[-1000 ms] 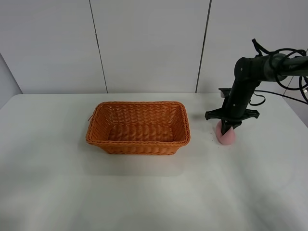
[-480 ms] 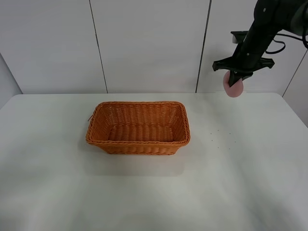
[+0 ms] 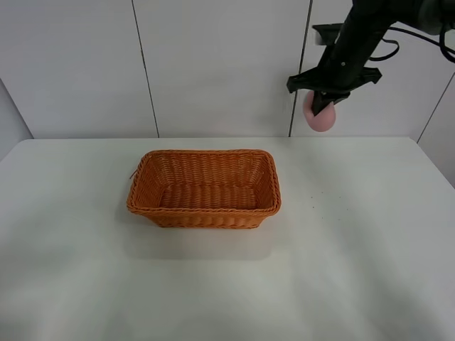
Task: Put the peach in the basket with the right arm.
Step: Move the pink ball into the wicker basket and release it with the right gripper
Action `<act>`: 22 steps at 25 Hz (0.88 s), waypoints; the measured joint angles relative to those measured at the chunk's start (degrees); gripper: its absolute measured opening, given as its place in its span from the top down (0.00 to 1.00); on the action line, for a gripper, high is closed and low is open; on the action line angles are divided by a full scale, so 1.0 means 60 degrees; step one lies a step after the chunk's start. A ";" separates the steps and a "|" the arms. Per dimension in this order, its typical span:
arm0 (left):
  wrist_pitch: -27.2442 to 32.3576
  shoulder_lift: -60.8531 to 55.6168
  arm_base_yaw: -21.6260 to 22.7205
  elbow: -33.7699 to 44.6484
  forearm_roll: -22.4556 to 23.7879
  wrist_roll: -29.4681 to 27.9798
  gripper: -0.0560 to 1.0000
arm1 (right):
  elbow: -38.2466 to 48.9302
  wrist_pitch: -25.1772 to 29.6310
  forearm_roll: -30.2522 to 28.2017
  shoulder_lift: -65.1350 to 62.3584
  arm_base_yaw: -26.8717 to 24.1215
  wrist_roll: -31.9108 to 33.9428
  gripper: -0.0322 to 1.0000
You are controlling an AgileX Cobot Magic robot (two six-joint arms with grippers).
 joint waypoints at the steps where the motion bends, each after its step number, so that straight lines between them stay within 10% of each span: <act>1: 0.0000 0.0000 0.0000 0.0000 0.0000 0.0000 0.01 | 0.0000 0.0000 0.0000 -0.0023 0.0297 0.0000 0.96; 12: 0.0000 0.0000 0.0000 0.0000 0.0000 0.0000 0.01 | 0.0000 -0.0358 0.0085 0.0016 0.3158 0.0160 0.97; 22: 0.0000 0.0000 0.0000 0.0000 0.0000 0.0000 0.01 | -0.0010 -0.2130 0.0110 0.1778 0.4031 0.0160 0.97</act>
